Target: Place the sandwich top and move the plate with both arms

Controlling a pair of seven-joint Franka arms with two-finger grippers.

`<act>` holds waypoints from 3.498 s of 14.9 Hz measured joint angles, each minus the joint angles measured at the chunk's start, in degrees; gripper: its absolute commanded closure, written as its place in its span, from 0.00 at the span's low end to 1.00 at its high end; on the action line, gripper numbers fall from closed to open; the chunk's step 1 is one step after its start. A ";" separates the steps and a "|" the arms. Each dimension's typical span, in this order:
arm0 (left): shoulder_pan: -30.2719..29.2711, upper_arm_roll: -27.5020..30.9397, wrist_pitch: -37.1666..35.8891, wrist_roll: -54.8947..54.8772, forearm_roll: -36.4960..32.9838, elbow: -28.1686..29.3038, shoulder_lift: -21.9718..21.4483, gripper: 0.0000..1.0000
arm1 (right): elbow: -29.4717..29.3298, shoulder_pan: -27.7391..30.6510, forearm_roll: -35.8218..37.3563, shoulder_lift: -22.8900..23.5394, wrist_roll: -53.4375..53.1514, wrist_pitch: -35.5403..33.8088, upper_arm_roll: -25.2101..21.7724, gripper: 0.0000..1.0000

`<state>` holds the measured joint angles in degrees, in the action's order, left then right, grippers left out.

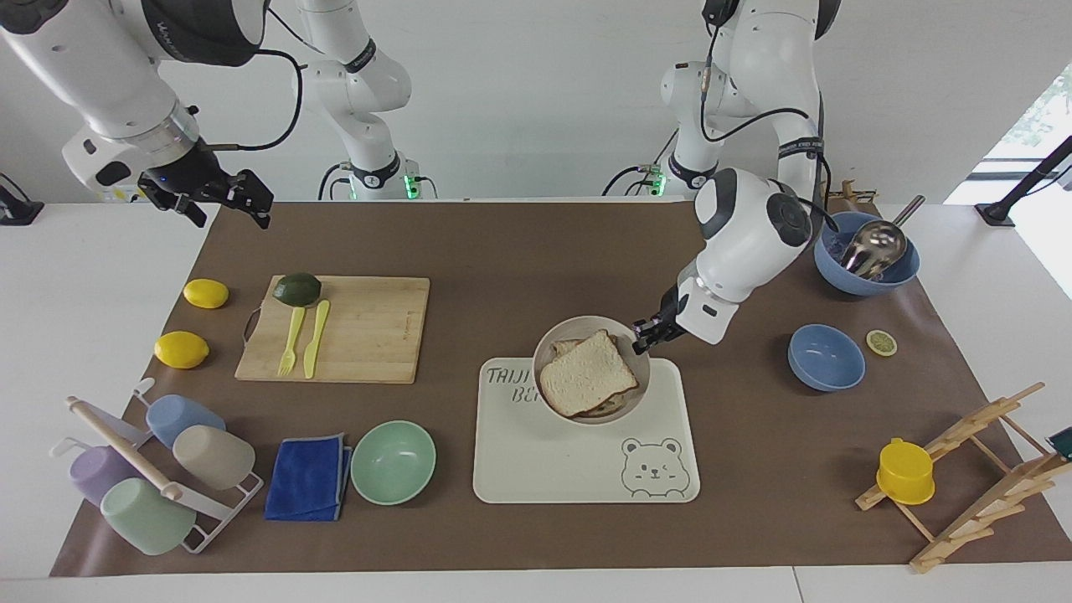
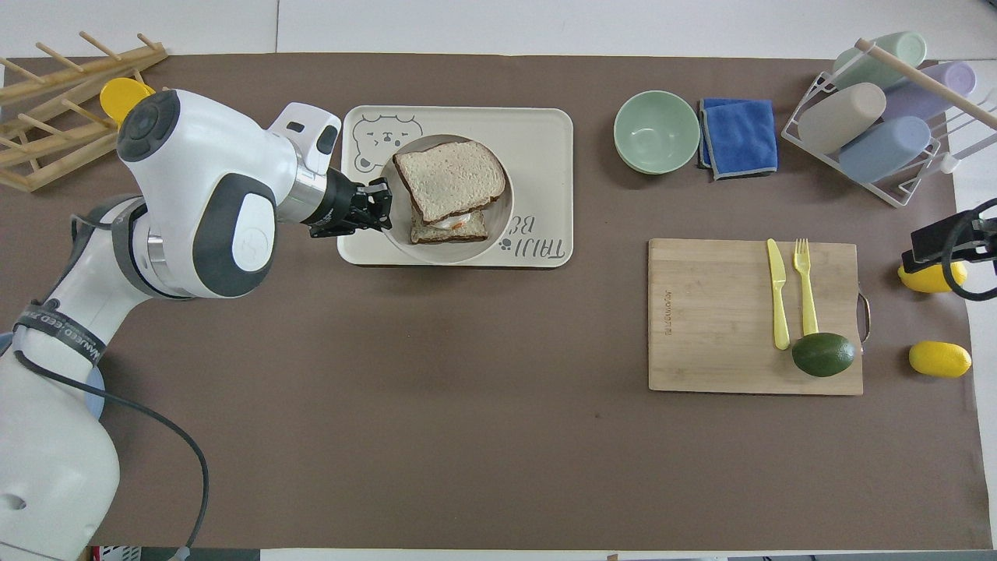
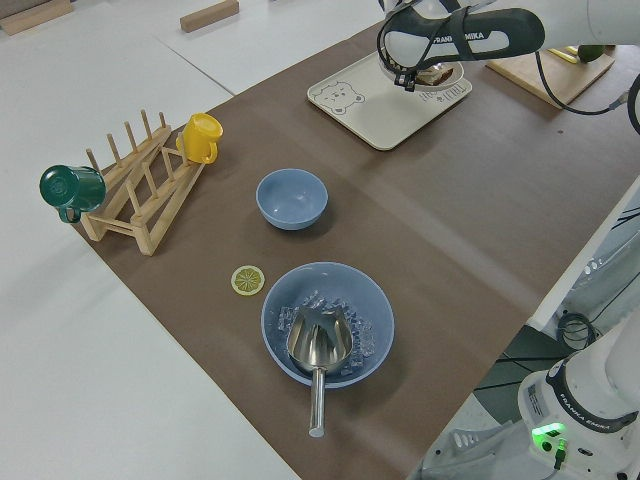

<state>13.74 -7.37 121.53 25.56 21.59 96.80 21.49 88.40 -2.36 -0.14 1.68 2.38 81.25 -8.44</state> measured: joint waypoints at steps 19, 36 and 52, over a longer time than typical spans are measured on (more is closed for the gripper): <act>-0.47 -0.55 5.74 -4.62 -0.07 -7.72 11.59 0.00 | -0.01 -0.04 0.00 -0.01 0.00 0.00 0.00 0.00; -11.85 0.73 -25.76 -16.26 -14.94 -11.26 -12.08 0.00 | -0.01 -0.05 0.00 -0.02 0.00 0.00 0.00 0.00; -8.02 4.76 -39.55 -18.35 -19.52 -7.11 -23.53 0.00 | -0.02 -0.25 0.00 -0.02 0.00 0.00 0.79 0.00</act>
<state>5.72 -2.61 81.98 7.21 2.07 89.68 -2.04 88.39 -2.62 -0.14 1.66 2.38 81.26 -7.65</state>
